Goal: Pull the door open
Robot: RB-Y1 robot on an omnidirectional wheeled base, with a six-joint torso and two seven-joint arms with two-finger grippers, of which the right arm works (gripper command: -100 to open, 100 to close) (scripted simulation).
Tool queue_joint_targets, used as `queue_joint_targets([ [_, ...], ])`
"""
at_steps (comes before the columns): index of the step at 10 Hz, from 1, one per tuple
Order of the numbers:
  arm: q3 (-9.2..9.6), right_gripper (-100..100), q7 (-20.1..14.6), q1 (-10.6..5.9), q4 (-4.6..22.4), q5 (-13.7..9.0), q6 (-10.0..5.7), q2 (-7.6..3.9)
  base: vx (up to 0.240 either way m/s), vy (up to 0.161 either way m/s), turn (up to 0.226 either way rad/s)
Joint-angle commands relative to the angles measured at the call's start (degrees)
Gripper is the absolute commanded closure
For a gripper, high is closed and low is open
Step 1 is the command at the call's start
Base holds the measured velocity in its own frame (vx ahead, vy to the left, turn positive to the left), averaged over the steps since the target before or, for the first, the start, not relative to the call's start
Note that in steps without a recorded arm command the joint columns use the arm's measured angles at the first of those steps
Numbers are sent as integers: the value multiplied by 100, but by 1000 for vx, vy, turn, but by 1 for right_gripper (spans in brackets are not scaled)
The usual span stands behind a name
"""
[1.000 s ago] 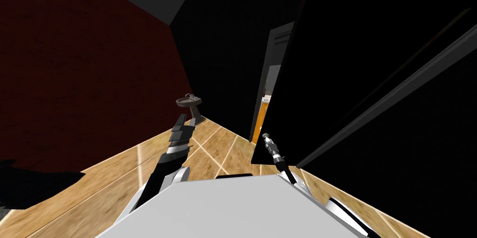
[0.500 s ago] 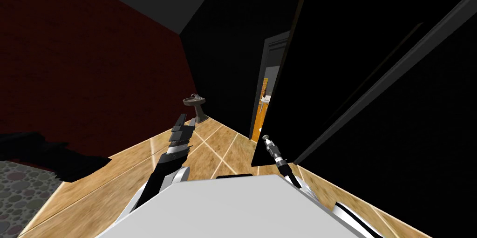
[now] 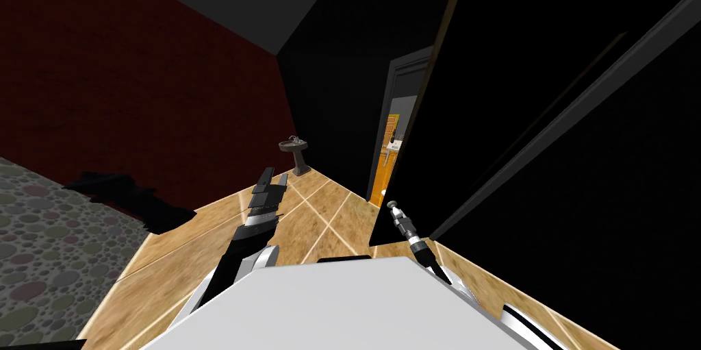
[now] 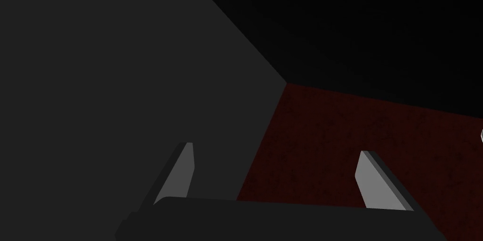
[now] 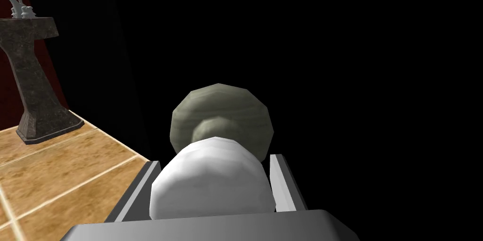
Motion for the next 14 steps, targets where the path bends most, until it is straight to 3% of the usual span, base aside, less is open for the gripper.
queue_joint_targets([
  [1,92,100,-119,98,24,55,-197,-97,-187,-92,124],
  [4,210,100,-260,207,50,124,-430,-215,-182,-63,85],
  [5,193,100,-212,168,66,117,-360,-170,-77,-27,16],
  [6,241,100,-280,217,159,142,-521,-201,-162,-72,200],
  [14,391,100,-515,382,495,217,-1162,-356,-197,-90,165],
])
